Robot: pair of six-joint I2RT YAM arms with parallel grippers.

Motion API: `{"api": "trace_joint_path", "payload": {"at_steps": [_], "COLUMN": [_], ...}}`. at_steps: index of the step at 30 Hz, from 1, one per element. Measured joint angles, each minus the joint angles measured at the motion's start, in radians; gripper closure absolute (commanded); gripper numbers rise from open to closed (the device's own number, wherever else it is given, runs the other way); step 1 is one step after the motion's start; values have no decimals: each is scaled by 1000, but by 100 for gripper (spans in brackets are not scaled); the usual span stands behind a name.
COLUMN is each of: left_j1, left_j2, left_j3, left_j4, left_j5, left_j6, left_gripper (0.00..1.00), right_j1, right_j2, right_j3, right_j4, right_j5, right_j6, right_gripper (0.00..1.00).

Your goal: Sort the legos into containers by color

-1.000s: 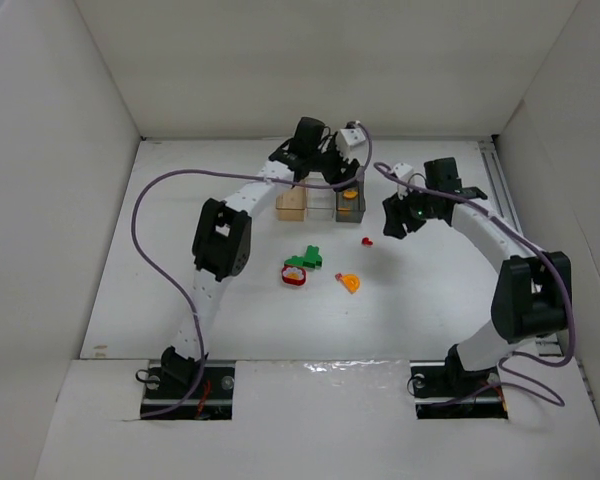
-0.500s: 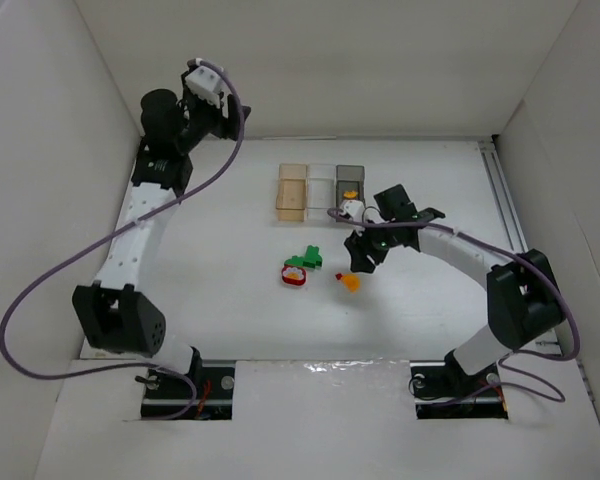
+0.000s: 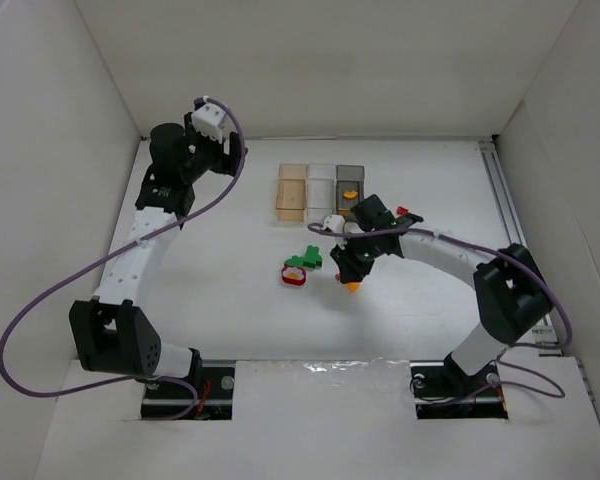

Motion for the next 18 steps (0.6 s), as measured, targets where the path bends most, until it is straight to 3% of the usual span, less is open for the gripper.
{"api": "trace_joint_path", "payload": {"at_steps": [7, 13, 18], "left_j1": [0, 0, 0], "left_j2": [-3, -3, -4], "left_j3": [0, -5, -20], "left_j4": [2, 5, 13], "left_j5": [-14, -14, -14], "left_j6": [38, 65, 74], "left_gripper": [34, 32, 32], "right_j1": [12, 19, 26], "right_j2": [143, 161, 159], "right_j3": [124, 153, 153], "right_j4": [-84, -175, -228], "right_j5": [90, 155, 190], "right_j6": [69, 90, 98], "right_gripper": [67, 67, 60]}}
